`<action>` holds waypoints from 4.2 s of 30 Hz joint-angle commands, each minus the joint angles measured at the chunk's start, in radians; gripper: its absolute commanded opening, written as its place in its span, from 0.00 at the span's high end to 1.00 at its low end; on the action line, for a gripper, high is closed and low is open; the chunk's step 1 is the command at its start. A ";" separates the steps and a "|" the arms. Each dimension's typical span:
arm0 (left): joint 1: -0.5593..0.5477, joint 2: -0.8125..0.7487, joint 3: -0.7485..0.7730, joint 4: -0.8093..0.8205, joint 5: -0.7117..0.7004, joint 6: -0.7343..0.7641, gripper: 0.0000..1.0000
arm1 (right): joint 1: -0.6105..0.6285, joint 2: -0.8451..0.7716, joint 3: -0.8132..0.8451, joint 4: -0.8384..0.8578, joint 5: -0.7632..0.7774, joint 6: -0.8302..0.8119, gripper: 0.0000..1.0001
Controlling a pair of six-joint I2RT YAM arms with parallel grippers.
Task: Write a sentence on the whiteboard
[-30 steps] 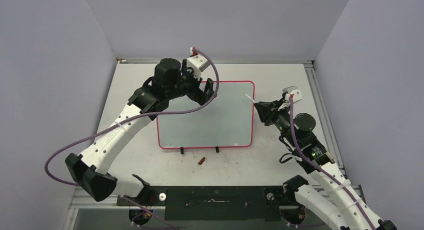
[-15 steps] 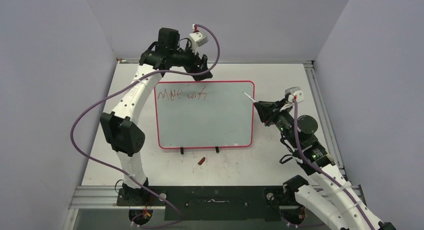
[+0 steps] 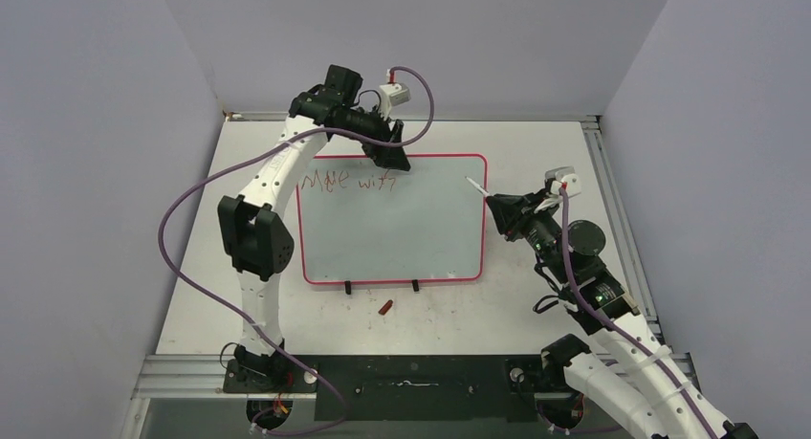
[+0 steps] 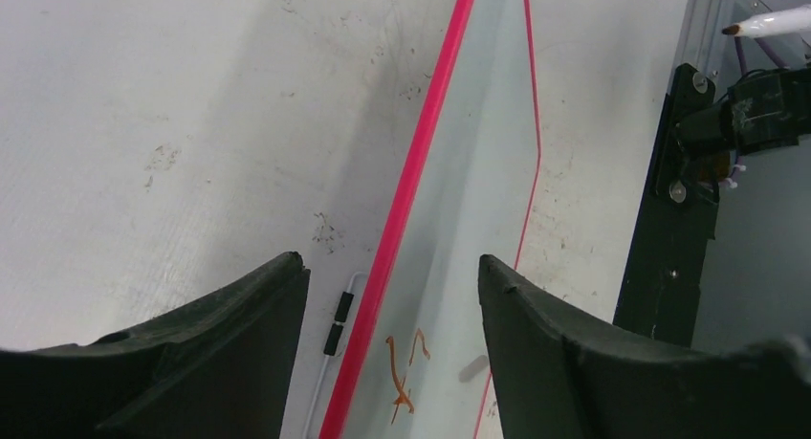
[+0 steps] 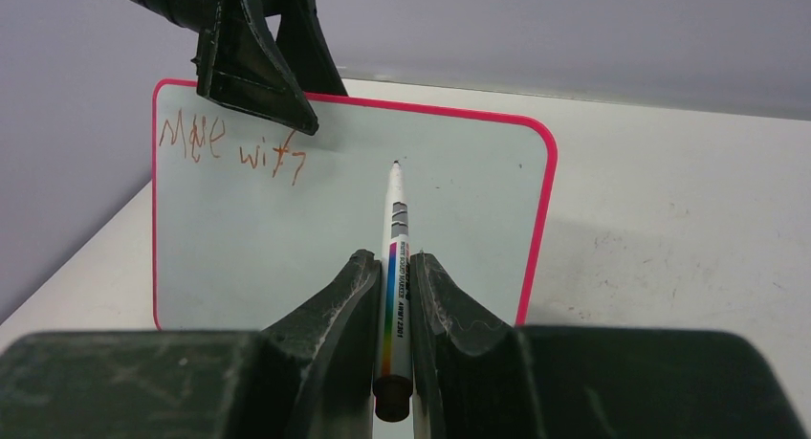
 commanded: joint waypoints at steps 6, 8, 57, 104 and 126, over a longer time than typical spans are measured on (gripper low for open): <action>0.018 -0.079 -0.107 -0.024 0.134 0.065 0.65 | 0.010 -0.019 -0.006 0.029 0.005 0.010 0.95; 0.026 -0.101 -0.131 -0.017 0.159 0.070 0.71 | 0.010 -0.021 -0.008 0.028 0.007 0.011 0.95; 0.003 -0.561 -0.828 0.574 0.051 -0.146 1.00 | 0.690 0.384 -0.117 0.686 0.701 -0.248 0.95; -0.005 -0.576 -0.822 0.551 0.039 -0.131 1.00 | 0.723 0.444 -0.109 0.622 0.796 -0.254 0.95; -0.006 -0.573 -0.821 0.547 0.039 -0.126 1.00 | 0.740 0.468 -0.082 0.657 0.850 -0.314 0.95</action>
